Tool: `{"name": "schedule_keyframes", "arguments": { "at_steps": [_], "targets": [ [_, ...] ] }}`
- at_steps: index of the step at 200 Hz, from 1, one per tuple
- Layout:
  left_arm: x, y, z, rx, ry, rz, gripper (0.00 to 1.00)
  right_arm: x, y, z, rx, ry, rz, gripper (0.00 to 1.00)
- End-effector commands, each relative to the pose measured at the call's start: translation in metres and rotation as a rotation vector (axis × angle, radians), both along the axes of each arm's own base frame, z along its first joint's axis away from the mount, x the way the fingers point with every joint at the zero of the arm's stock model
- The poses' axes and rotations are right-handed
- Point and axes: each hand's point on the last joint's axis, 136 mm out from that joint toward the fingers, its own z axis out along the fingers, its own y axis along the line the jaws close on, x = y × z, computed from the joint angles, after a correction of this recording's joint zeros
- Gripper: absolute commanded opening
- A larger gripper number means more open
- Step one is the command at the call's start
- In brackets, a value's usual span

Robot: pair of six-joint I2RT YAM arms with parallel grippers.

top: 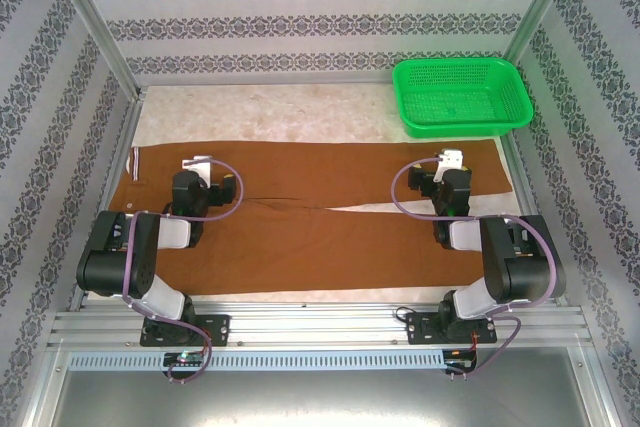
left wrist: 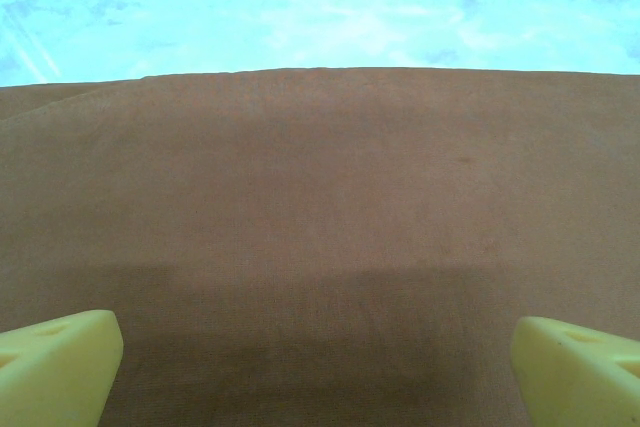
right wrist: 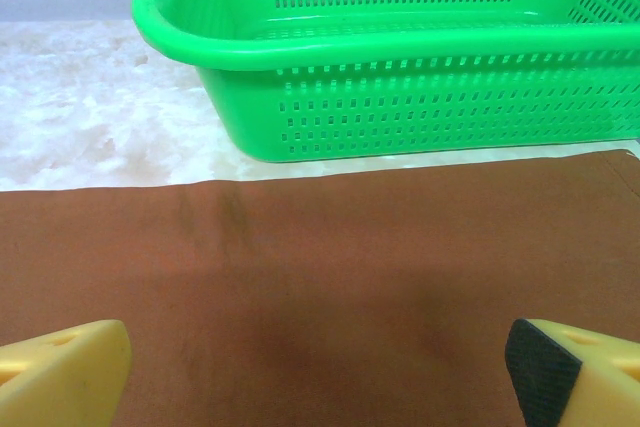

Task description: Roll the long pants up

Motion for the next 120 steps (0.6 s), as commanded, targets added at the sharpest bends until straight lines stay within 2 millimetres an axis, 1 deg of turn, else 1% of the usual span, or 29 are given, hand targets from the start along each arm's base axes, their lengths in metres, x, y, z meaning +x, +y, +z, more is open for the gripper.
{"name": "schedule_keyframes", "arguments": {
  "at_steps": [1, 55, 65, 70, 76, 79, 87, 88, 91, 92, 100, 120],
  "targets": [
    [0.012, 0.003, 0.017, 0.011, -0.066, -0.003, 1.00, 0.008, 0.005, 0.012, -0.007, -0.043, 0.015, 0.98],
    [0.012, 0.004, 0.017, 0.011, -0.067, -0.002, 1.00, 0.008, 0.005, 0.012, -0.011, -0.041, 0.015, 0.98],
    [0.012, 0.004, 0.017, 0.014, -0.066, 0.000, 1.00, 0.007, -0.004, 0.017, -0.021, -0.045, -0.051, 0.98],
    [0.012, 0.006, 0.021, 0.018, -0.076, 0.015, 1.00, 0.006, -0.007, 0.019, -0.020, -0.043, -0.069, 0.98],
    [0.012, 0.010, 0.022, 0.018, -0.053, 0.040, 1.00, 0.006, -0.006, 0.018, -0.019, -0.027, -0.066, 0.98],
    [0.014, 0.012, 0.027, 0.019, -0.049, 0.052, 1.00, 0.006, -0.006, 0.018, -0.021, -0.026, -0.066, 0.98],
    [0.015, 0.018, 0.031, 0.026, 0.014, 0.090, 1.00, 0.007, -0.006, 0.018, -0.021, -0.041, -0.066, 0.98],
    [0.020, 0.019, 0.039, 0.026, -0.001, 0.093, 1.00, 0.007, -0.006, 0.018, -0.020, -0.041, -0.065, 0.98],
    [0.018, 0.021, 0.034, 0.031, 0.038, 0.102, 1.00, 0.007, -0.006, 0.019, -0.021, -0.042, -0.065, 0.98],
    [0.021, 0.021, 0.039, 0.032, 0.034, 0.103, 1.00, 0.007, -0.006, 0.019, -0.021, -0.042, -0.065, 0.98],
    [0.025, 0.020, 0.040, 0.036, 0.075, 0.097, 1.00, 0.006, -0.006, 0.018, -0.019, -0.028, -0.066, 0.98],
    [0.031, 0.019, 0.031, 0.015, 0.120, 0.099, 1.00, 0.006, -0.006, 0.019, -0.020, -0.035, -0.066, 0.98]
  ]
}}
